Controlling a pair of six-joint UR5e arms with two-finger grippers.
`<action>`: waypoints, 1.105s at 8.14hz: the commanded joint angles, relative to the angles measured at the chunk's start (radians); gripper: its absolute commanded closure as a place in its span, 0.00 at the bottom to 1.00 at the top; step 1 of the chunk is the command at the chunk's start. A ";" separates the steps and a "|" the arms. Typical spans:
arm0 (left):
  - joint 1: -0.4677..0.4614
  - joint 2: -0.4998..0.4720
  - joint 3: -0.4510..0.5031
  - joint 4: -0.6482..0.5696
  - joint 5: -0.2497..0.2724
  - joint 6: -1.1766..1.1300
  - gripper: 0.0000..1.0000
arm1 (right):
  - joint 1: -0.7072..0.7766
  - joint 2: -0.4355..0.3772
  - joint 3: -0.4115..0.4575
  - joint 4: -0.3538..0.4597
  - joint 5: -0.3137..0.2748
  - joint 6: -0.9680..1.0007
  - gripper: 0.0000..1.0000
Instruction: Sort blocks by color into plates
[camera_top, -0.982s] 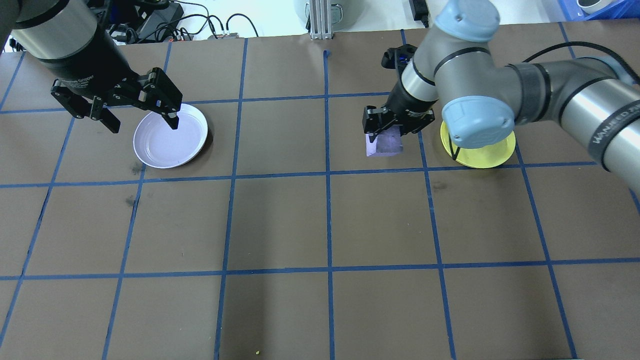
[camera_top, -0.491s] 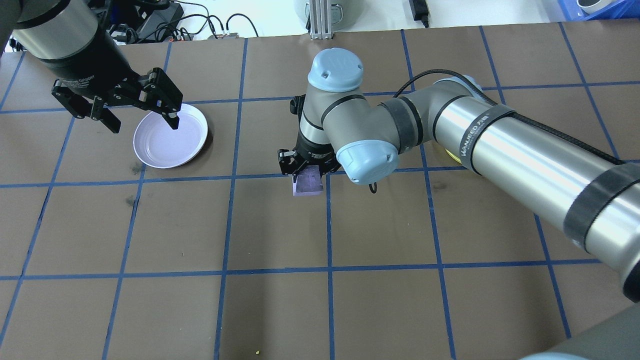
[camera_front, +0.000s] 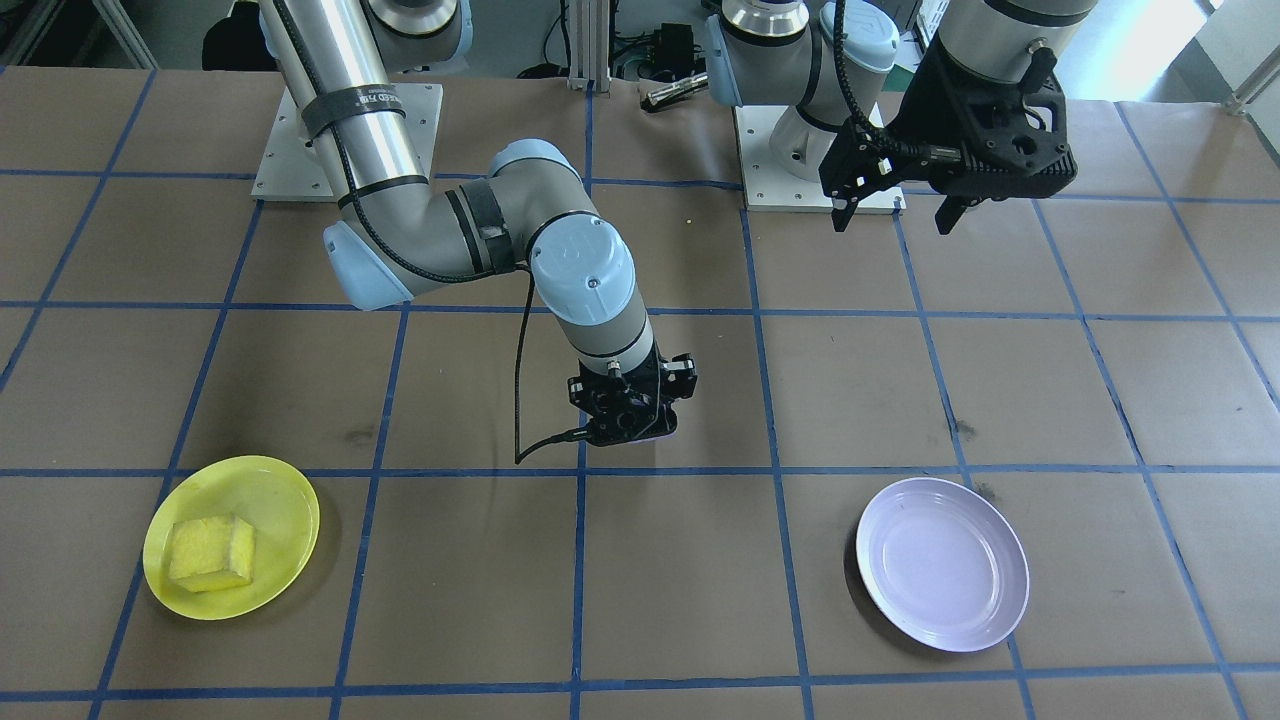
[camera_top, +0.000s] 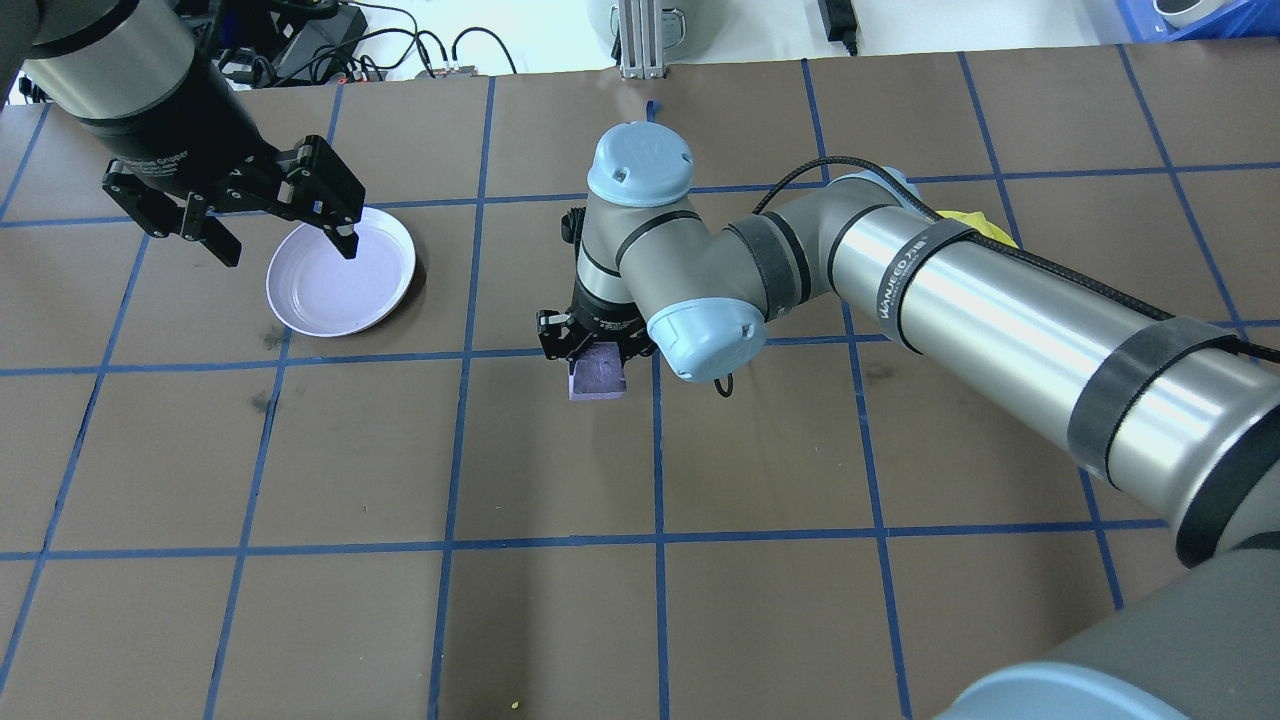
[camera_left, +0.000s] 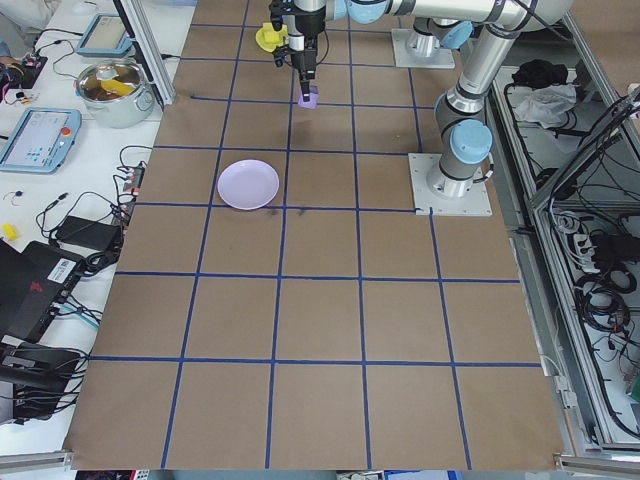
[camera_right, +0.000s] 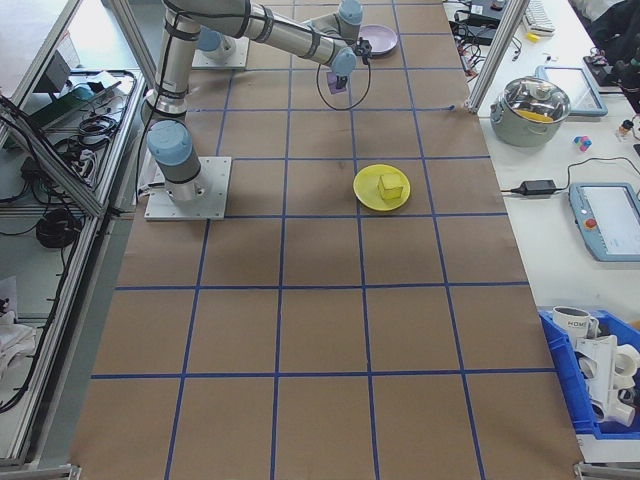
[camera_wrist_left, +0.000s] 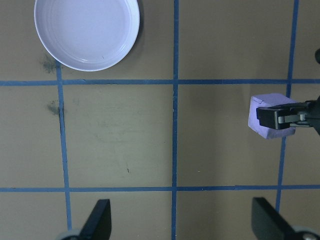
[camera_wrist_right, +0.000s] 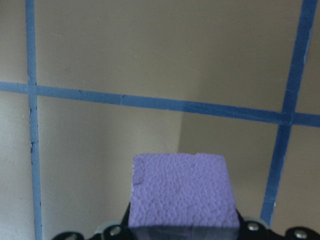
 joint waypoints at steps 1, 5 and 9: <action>0.002 -0.005 0.003 0.000 0.000 0.009 0.00 | 0.010 0.030 0.000 -0.052 -0.028 0.001 0.25; 0.002 -0.004 0.001 0.000 0.001 0.045 0.00 | 0.038 -0.019 -0.006 -0.111 -0.037 0.019 0.00; 0.002 -0.022 0.001 0.104 -0.019 0.009 0.00 | -0.109 -0.100 -0.011 -0.032 -0.246 -0.138 0.00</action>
